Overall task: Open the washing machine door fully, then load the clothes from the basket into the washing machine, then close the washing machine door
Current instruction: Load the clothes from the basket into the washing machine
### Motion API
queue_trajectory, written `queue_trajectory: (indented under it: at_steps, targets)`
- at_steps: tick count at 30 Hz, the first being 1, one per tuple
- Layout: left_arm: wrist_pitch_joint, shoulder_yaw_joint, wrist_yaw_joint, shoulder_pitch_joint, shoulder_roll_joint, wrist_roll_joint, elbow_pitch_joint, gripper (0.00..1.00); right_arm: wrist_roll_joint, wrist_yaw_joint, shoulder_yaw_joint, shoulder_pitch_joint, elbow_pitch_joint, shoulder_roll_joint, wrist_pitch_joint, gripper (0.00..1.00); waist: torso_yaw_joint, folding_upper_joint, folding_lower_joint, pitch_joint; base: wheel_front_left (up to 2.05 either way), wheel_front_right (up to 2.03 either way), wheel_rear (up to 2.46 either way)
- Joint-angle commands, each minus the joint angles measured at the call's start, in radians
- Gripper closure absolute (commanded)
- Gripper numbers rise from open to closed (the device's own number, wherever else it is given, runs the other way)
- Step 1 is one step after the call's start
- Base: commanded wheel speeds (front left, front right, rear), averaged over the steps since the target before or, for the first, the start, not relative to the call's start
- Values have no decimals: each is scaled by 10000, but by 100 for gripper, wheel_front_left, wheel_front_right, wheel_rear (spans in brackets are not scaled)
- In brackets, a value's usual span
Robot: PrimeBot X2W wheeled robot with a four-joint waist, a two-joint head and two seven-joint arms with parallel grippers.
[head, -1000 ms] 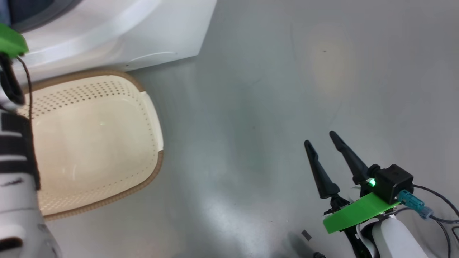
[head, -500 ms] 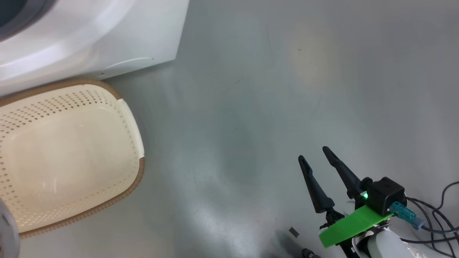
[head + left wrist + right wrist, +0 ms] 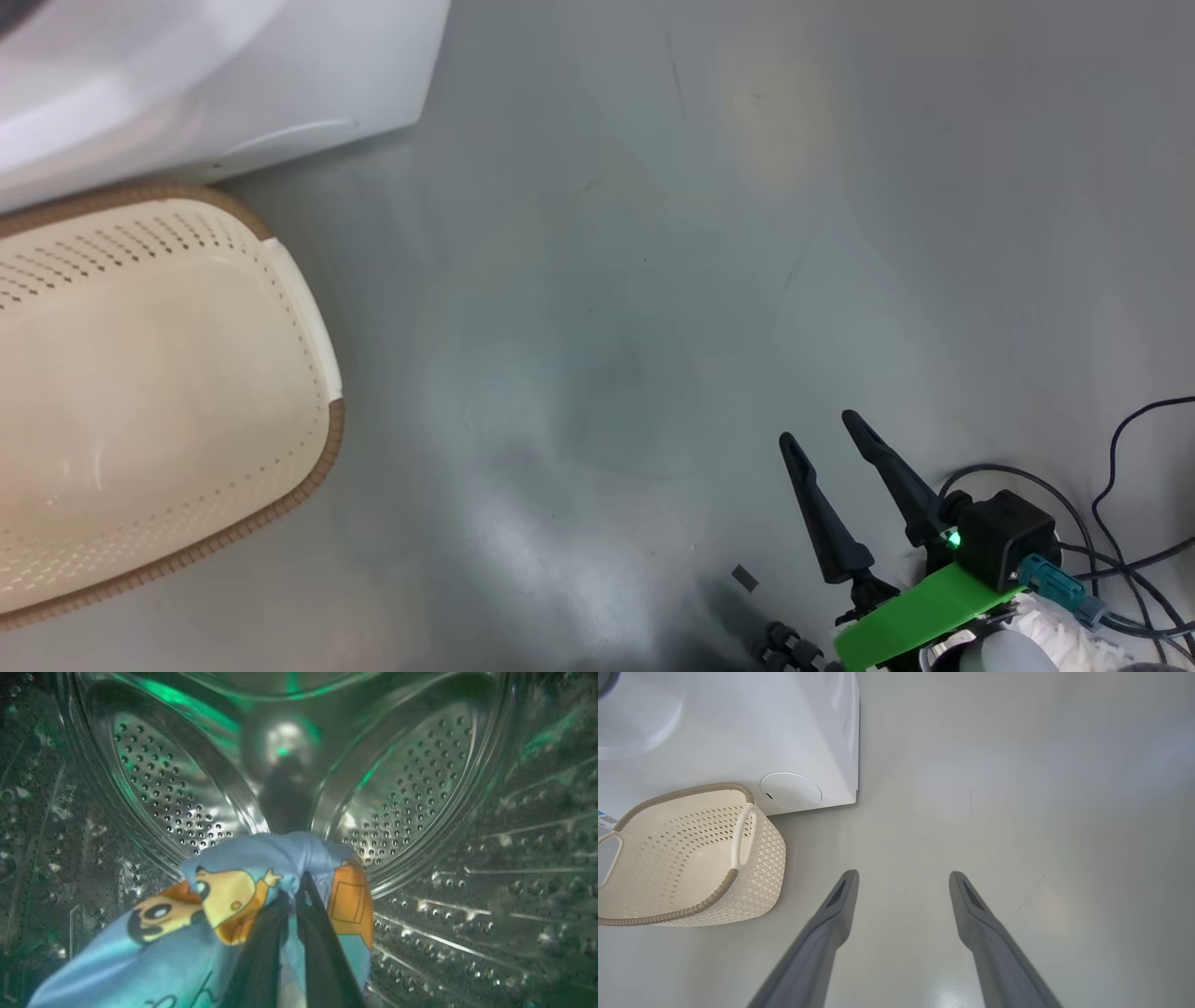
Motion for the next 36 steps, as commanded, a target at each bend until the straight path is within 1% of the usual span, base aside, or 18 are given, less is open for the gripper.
queue_trajectory:
  at_steps: [1,3,5,6,8,15,22,23,24,26,27,28,29,31,36]
  targets:
    - [-45,36,-45,16,362,-63,-531,100,123,16,208,271,-192,-78,-48,0,-25,0,0,150,0,0,0]
    - [-47,29,-112,257,380,-10,-1297,100,120,16,222,242,-201,-55,-48,0,-46,0,0,193,0,0,0]
    - [-48,120,-71,471,384,11,-2077,100,130,16,249,222,-213,-54,-48,0,-60,0,0,247,0,0,0]
    - [-48,130,-55,592,377,52,-2322,100,134,16,265,206,-220,-57,-48,0,-70,0,0,272,0,0,0]
    - [-49,67,-4,846,344,185,-2362,100,136,16,304,199,-222,-75,-48,0,-84,0,0,271,0,0,0]
    - [-50,-310,133,1088,612,651,-1176,100,148,16,523,479,-149,-186,-48,0,-304,0,0,-111,0,0,0]
    - [-50,-552,89,683,551,664,228,100,186,16,534,616,-115,-144,-48,0,-361,0,0,-292,0,0,0]
    - [-50,-580,110,610,545,667,474,87,194,16,534,616,-106,-133,-48,0,-355,0,0,-327,0,0,0]
    - [-46,-613,132,533,526,671,716,69,202,16,533,617,-102,-121,-48,0,-344,0,0,-361,0,0,0]
    - [-39,-704,208,375,492,712,1113,47,212,16,535,620,-88,-108,-48,0,-313,0,0,-419,0,0,0]
    - [-32,-720,262,302,468,706,1285,8,217,16,539,614,-78,-107,-48,0,-297,0,0,-444,0,0,0]
    - [0,-714,347,237,441,684,1464,0,222,16,539,601,-68,-108,-48,0,-283,0,0,-467,0,0,0]
    - [0,-714,347,237,441,684,1464,0,222,16,539,601,-68,-108,-48,0,-283,0,0,-467,0,0,0]
    - [202,-726,594,143,416,686,1858,0,234,16,532,570,-36,-111,-48,0,-256,0,0,-525,0,0,0]
    - [633,-785,982,150,267,652,2447,0,245,16,513,569,100,-154,-48,0,-136,0,0,-854,0,0,0]
